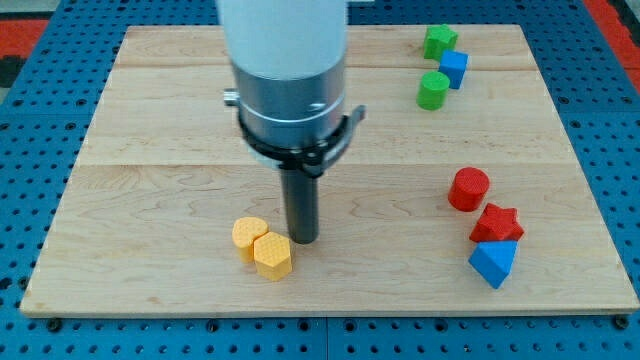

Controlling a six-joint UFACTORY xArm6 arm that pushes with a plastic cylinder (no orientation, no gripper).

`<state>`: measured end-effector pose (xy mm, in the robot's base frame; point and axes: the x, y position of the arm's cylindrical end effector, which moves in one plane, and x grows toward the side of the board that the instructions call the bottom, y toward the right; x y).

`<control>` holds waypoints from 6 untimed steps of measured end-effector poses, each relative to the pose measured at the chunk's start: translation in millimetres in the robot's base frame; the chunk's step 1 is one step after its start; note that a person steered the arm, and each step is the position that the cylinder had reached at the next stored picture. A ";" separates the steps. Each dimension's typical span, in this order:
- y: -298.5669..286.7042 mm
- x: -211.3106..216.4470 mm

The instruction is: Move the blue triangle a bit left

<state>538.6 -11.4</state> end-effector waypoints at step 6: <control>29.5 -0.1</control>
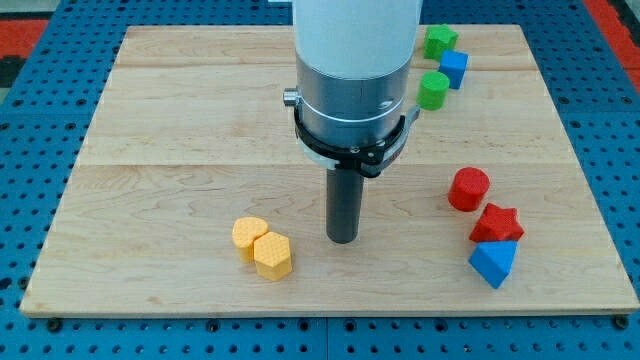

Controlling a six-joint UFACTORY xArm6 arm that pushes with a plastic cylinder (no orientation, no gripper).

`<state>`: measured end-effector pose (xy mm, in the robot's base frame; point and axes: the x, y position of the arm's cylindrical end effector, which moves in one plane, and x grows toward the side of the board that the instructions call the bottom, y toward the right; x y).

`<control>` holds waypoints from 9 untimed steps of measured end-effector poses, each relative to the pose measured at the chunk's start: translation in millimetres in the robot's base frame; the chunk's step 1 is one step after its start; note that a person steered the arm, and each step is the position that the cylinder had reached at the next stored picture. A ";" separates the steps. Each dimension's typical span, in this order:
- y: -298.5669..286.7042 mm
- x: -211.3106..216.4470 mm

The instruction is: Move the blue triangle a bit left

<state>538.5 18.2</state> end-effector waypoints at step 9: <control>111.7 26.2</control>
<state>564.6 129.9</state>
